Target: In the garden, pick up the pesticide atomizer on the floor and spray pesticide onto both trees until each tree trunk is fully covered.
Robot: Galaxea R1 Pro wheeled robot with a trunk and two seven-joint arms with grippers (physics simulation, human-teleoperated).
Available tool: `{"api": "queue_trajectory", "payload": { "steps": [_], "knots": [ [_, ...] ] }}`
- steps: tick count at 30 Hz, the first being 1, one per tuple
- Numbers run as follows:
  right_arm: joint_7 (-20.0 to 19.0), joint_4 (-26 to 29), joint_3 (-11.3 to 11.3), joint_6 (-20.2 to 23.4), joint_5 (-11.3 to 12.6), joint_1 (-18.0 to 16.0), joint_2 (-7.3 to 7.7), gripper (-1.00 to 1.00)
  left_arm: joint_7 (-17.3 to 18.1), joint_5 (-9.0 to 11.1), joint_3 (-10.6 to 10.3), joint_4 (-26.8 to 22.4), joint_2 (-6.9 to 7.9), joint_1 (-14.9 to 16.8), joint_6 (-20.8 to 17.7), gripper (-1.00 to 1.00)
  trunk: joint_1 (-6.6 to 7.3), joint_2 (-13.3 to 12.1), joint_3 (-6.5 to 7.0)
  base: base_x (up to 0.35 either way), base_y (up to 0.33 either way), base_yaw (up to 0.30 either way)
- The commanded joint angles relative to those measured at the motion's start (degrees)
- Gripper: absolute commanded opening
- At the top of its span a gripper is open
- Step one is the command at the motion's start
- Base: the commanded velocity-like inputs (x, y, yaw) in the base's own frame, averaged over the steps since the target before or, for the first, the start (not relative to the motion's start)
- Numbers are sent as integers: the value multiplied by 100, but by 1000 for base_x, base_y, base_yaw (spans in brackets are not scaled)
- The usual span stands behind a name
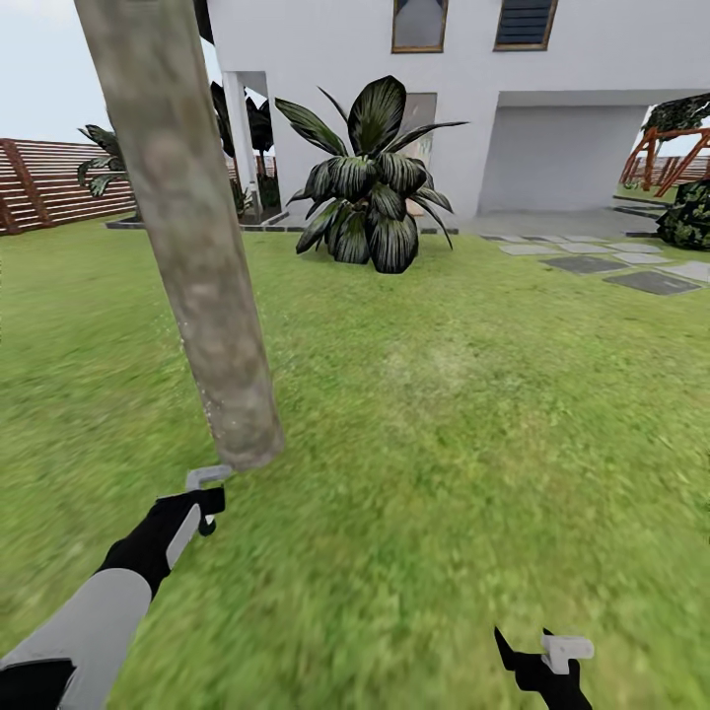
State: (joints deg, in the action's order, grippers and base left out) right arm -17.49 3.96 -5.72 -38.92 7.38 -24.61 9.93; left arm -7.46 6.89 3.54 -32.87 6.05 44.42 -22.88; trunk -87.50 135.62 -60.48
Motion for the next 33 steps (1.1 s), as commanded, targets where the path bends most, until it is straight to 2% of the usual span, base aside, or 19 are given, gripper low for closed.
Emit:
{"api": "queue_trajectory", "payload": {
  "steps": [1,3,7,8,10,12,15,16,19,21,24,26,27,29,31,33],
  "knots": [
    [0,0,0,2,0,0,-2,100,0,-2,-1,-1,9,76,-101,-100,0,0,0,-50,0,0],
    [0,0,0,1,0,0,-1,100,6,-3,-3,-7,8,263,-399,-100,0,0,0,-18,0,0],
    [0,0,0,3,0,0,-4,100,16,-5,-1,-2,49,516,-522,-100,0,0,0,-3,0,0],
    [0,0,0,1,0,0,-5,100,16,-8,1,-1,92,598,-584,-100,0,0,0,0,0,0],
    [0,0,0,0,0,0,-3,100,22,-1,6,-4,265,749,-827,-100,0,0,0,0,0,0],
    [0,0,0,0,0,0,-6,100,23,-3,1,-8,318,802,-908,-100,0,0,0,0,0,0],
    [0,0,0,-2,0,0,-5,100,25,4,-2,-170,229,821,-941,-100,0,0,0,-152,0,0],
    [0,0,0,0,0,0,-6,100,26,4,-24,-285,153,822,-960,-100,0,0,0,-301,0,0],
    [0,0,0,0,0,0,-4,100,19,10,-248,-697,54,830,-1385,-100,0,0,0,-163,0,0],
    [0,0,0,4,0,0,-5,100,17,31,-307,-988,69,829,-1602,-100,0,0,0,-29,0,0],
    [0,0,0,0,0,0,-7,100,17,37,-316,-1122,155,948,-1691,-100,0,0,0,-6,0,0],
    [0,0,0,1,0,0,-8,100,25,55,-298,-1133,332,1124,-1850,-100,0,0,0,0,0,0],
    [0,0,0,-1,0,0,-8,100,25,61,-310,-1149,314,1131,-2034,-100,0,0,0,0,0,0],
    [0,0,0,-2,-1,0,-8,100,26,70,-322,-1159,257,1132,-2152,-100,0,0,0,-68,0,0],
    [0,0,0,2,-4,0,-8,100,26,74,-328,-1167,163,1137,-2169,-100,0,0,0,-277,0,0],
    [0,0,0,-1,-2,0,-8,100,26,75,-326,-1216,132,1150,-2175,-100,0,0,0,-250,0,0]
  ]
}}
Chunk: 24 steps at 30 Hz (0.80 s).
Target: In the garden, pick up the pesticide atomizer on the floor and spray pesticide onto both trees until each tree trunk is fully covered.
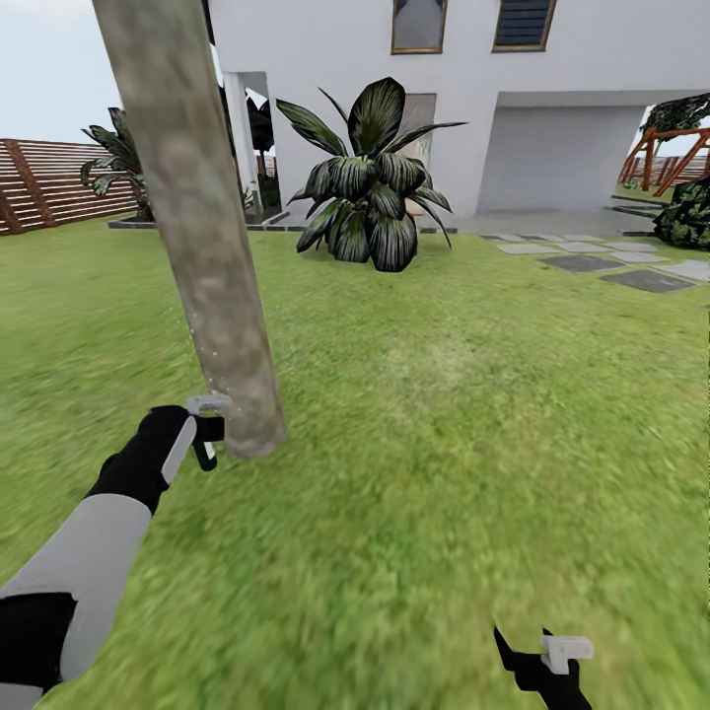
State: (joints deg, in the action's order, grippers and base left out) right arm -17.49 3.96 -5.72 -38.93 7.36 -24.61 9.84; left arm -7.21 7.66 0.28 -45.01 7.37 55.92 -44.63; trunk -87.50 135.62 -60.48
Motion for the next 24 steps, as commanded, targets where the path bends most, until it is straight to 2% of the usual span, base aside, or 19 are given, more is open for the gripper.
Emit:
{"api": "queue_trajectory", "payload": {
  "steps": [1,4,5,7,11,16,19,24],
  "knots": [
    [0,0,0,0,1,0,0,100,0,-2,5,-26,27,3,-1,-100,0,0,0,-94,0,0],
    [0,0,0,3,-2,0,0,100,0,-6,33,-47,126,56,-6,-100,0,0,0,-29,0,0],
    [0,0,0,1,-3,0,0,100,2,-2,39,-46,262,138,-8,-100,0,0,0,-6,0,0],
    [0,0,0,2,-3,0,0,100,41,7,40,-49,361,219,-50,-100,0,0,0,-2,0,0],
    [0,0,0,0,-4,0,0,100,311,13,24,-256,277,248,-448,-100,0,0,0,0,0,0],
    [0,0,0,1,-7,0,0,100,385,5,4,-447,-33,335,-716,-100,0,0,0,0,0,0],
    [0,0,0,2,-7,0,0,100,395,5,20,-448,13,353,-751,-100,0,0,0,0,0,0],
    [0,0,0,3,-7,0,0,100,404,3,38,-361,262,538,-758,-100,0,0,0,0,0,0]
  ]
}}
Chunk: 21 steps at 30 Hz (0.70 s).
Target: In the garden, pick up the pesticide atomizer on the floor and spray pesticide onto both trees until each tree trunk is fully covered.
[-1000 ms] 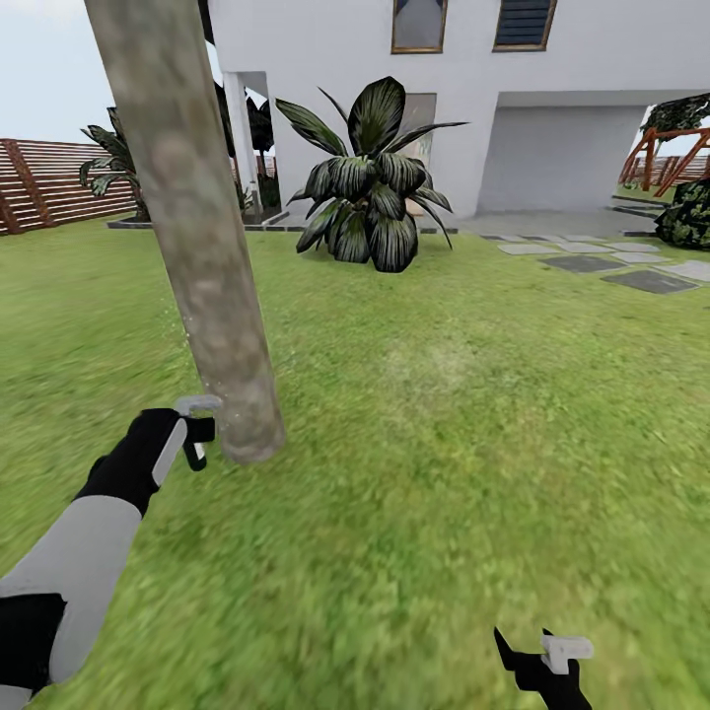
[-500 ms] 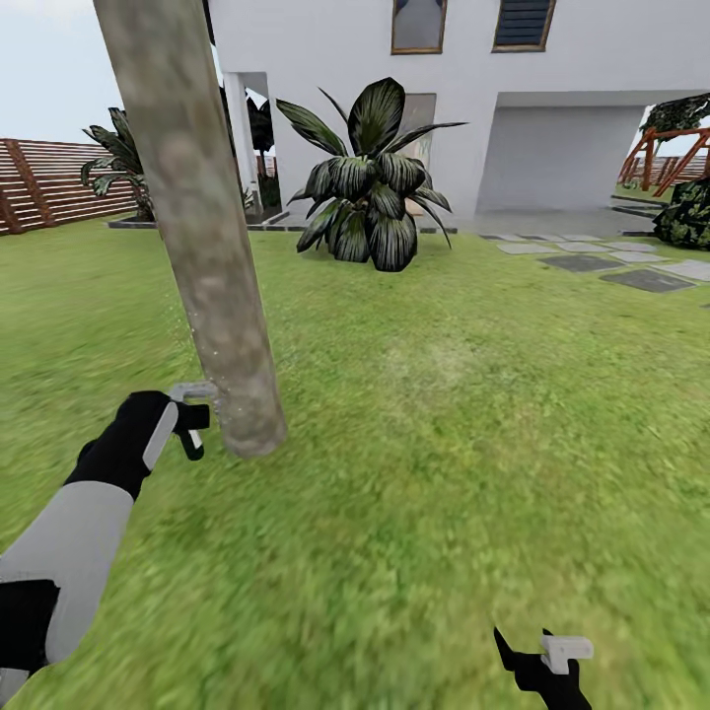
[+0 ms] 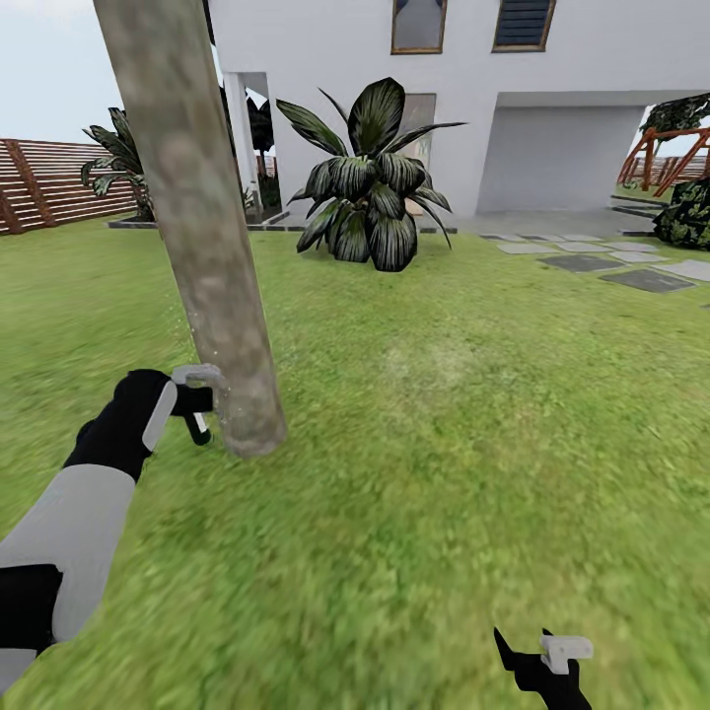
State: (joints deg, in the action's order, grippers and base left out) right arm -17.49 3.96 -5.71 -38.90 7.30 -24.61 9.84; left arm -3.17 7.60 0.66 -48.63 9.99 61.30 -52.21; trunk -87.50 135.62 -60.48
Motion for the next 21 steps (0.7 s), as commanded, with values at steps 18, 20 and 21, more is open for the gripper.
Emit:
{"api": "queue_trajectory", "payload": {
  "steps": [18,20,21],
  "knots": [
    [0,0,0,1,0,0,0,100,688,-55,-52,587,-10,-1,4,-100,0,0,0,0,0,0],
    [0,0,0,1,0,0,0,100,706,-57,-61,559,-55,-18,3,-100,0,0,0,0,0,0],
    [0,0,0,2,0,0,0,100,711,-53,-117,549,-94,-24,2,-100,0,0,0,0,0,0]
  ]
}}
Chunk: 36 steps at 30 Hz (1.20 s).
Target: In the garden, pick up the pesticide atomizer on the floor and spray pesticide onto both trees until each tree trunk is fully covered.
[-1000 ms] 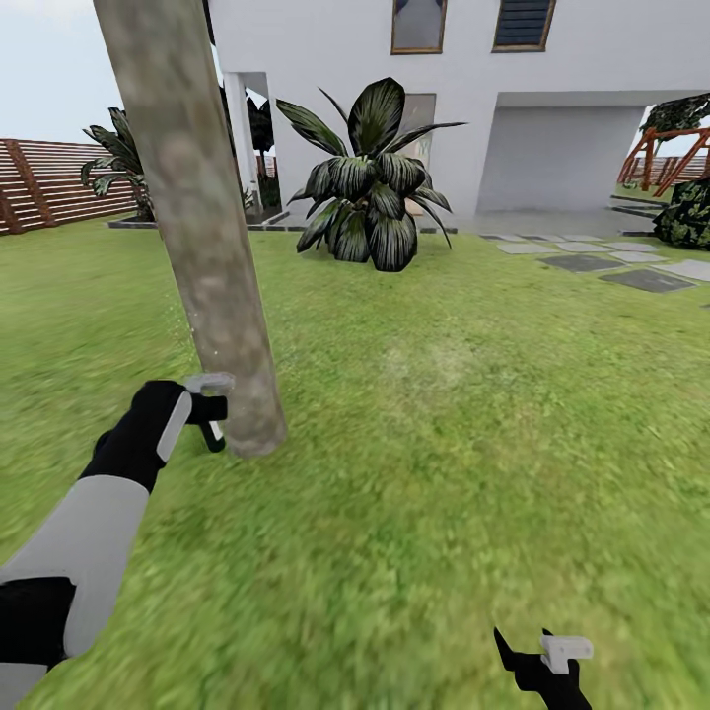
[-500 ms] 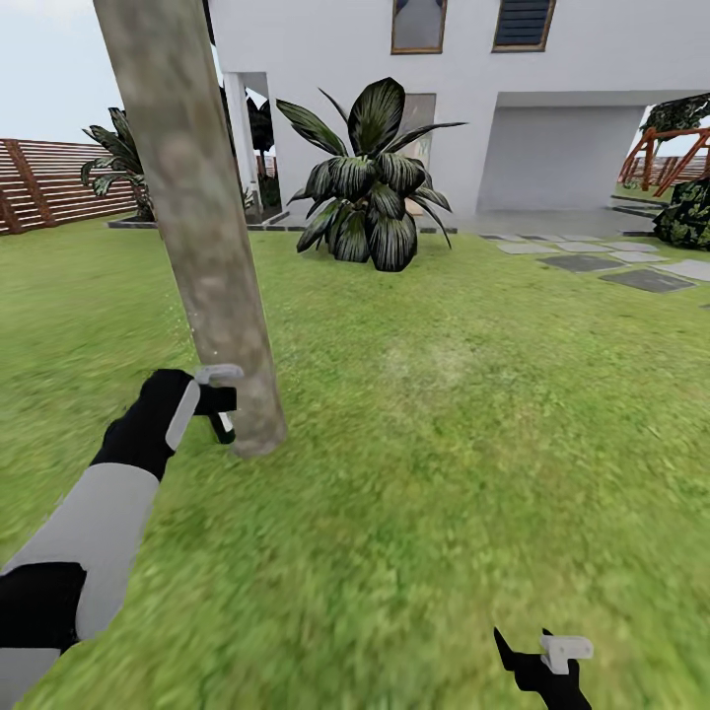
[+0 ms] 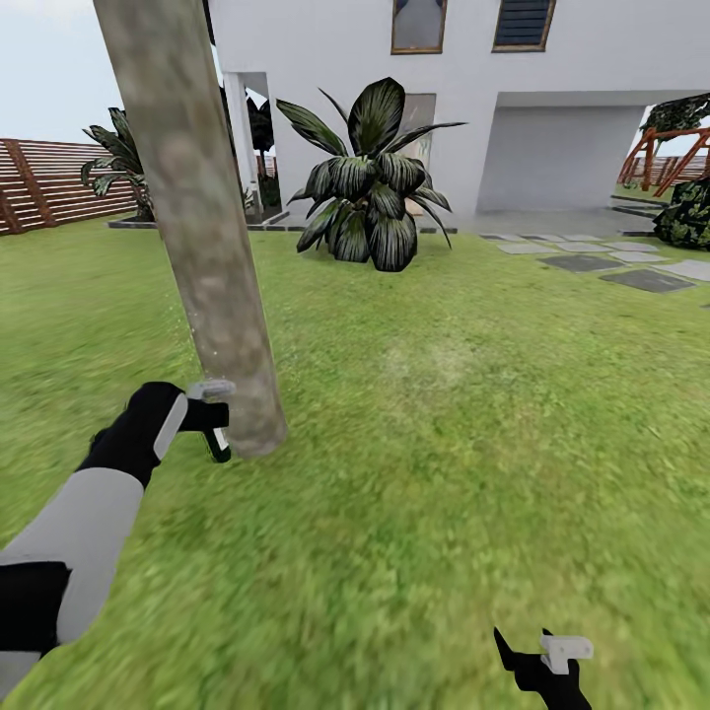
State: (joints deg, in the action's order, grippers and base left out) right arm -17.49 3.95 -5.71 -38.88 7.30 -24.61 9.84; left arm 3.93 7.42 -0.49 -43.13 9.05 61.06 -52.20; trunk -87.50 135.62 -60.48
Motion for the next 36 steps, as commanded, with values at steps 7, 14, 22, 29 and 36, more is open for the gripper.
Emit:
{"api": "queue_trajectory", "payload": {
  "steps": [7,14,22,29,36],
  "knots": [
    [0,0,0,2,0,0,0,100,2,-39,-279,-37,-101,-1,-1,-100,0,0,0,134,0,0],
    [0,0,0,-4,0,0,0,100,2,-5,-243,-34,349,42,-8,-100,0,0,0,7,0,0],
    [0,0,0,1,0,0,0,100,2,-39,-262,50,18,-67,16,-100,0,0,0,0,0,0],
    [0,0,0,1,0,0,0,100,4,-50,-237,32,-9,-61,27,-100,0,0,0,63,0,0],
    [0,0,0,-1,0,0,0,100,-11,-61,-245,-20,19,-4,3,-100,0,0,0,257,0,0]
  ]
}}
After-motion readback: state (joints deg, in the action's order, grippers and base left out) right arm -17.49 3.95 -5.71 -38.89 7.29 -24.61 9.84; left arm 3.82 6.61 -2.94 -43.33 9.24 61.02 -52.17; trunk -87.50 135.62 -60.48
